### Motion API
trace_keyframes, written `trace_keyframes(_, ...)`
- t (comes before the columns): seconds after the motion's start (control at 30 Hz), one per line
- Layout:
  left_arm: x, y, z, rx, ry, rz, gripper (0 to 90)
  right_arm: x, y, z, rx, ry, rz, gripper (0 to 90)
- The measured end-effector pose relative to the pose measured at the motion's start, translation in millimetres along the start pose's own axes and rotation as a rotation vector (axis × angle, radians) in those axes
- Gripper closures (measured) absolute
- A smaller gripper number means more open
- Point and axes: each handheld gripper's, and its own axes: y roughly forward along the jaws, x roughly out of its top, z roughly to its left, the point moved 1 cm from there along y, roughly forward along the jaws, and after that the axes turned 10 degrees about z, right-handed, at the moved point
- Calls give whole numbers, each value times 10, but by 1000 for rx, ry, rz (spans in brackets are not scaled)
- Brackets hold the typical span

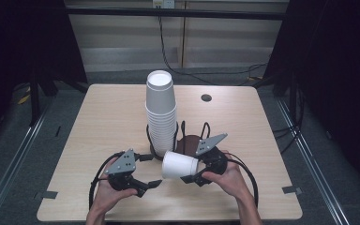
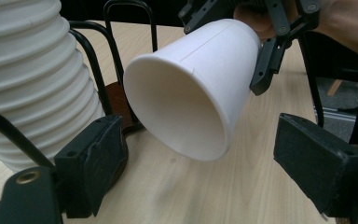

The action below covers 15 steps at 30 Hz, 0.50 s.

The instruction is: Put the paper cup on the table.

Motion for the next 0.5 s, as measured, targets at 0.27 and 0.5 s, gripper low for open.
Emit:
trace_keyframes(0.27, -76, -22, 1, 2, -42, -55, 159, -41, 1, 33, 22, 12, -85, 239)
trace_keyframes(0.5, -118, 11, -7, -4, -49, -66, 157, -144, 32, 24, 32, 28, -133, 239)
